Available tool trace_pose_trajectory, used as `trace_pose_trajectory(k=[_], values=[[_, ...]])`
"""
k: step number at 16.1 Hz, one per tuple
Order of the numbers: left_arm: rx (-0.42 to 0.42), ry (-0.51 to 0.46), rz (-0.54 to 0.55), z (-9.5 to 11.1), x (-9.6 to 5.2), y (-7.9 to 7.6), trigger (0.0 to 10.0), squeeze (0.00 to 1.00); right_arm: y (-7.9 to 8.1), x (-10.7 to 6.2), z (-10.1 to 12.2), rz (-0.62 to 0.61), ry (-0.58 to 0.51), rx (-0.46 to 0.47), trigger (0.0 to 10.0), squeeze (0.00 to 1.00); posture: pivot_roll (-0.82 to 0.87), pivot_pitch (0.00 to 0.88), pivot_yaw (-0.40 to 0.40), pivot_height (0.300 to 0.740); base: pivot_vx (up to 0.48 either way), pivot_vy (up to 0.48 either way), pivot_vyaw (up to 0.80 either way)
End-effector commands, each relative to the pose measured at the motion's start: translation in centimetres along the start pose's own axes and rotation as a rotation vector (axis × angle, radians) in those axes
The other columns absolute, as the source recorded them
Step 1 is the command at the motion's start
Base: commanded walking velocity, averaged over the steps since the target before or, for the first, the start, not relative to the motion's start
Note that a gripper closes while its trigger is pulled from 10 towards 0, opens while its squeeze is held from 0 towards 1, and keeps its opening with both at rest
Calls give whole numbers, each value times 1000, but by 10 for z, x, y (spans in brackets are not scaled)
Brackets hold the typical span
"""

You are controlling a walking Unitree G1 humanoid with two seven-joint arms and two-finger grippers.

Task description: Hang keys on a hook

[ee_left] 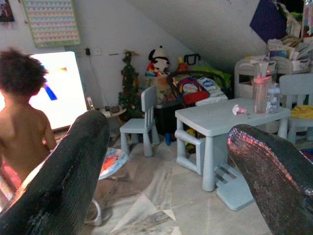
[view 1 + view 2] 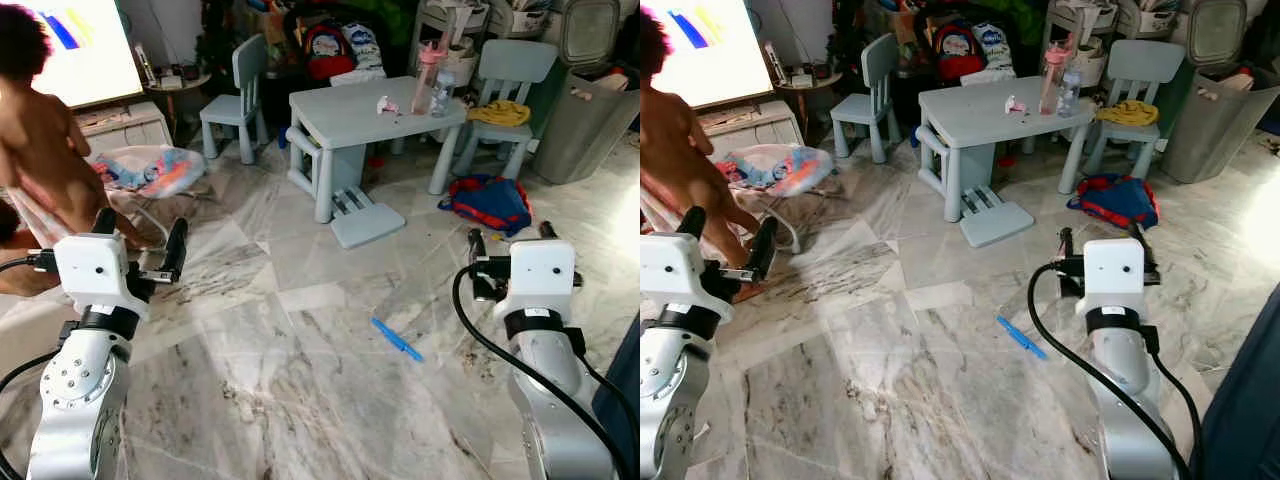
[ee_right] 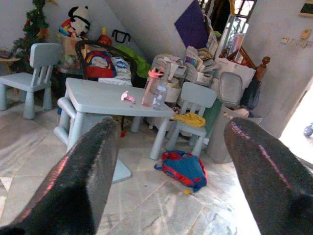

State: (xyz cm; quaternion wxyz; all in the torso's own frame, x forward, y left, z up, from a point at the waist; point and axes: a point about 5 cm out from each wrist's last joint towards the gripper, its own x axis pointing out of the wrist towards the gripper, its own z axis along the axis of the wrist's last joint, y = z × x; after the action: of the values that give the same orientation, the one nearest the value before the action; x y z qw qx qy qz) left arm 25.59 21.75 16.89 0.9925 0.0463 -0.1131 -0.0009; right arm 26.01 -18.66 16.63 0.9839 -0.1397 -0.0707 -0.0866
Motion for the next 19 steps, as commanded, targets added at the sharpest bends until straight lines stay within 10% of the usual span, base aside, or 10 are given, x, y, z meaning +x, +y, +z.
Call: trace_pose_trajectory(k=[1,2,3,4,5,8,9,10,18,19], values=[[20,-12,-3,2,3,2,10000,0,1,1,0,3,-4,-1,0,0,-35,0,22,740,0,0,0],[18,-8,-5,1,5,0,10000,0,3,1,-1,15,11,28,0,0,-38,0,25,740,0,0,0],[1,7,-24,-2,5,-5,10000,0,7,0,-1,41,37,69,10000,0,-39,0,26,740,0,0,0],[-19,-3,-33,-2,3,-8,10000,0,8,0,1,52,31,102,10000,1000,-39,0,25,740,0,0,0],[-27,-5,-31,-3,-1,-10,0,0,9,-2,2,57,22,107,10000,1000,-38,0,22,740,0,0,0],[-23,16,-4,-6,-5,-9,0,0,9,-5,-4,66,51,99,10000,1000,-36,0,17,740,0,0,0],[-22,35,8,-8,-6,-8,3137,0,9,-7,-5,75,60,103,10000,1000,-36,0,15,740,0,0,0],[-37,25,20,-8,-7,-8,10000,820,10,-8,-5,87,62,117,10000,1000,-35,0,12,740,0,0,0],[-25,59,49,-10,-14,-8,10000,1000,17,-23,-4,175,96,153,10000,1000,-37,4,13,740,0,0,0],[12,92,71,-13,-13,-7,10000,1000,20,-24,-5,212,114,131,10000,118,-37,8,14,740,0,0,0]])
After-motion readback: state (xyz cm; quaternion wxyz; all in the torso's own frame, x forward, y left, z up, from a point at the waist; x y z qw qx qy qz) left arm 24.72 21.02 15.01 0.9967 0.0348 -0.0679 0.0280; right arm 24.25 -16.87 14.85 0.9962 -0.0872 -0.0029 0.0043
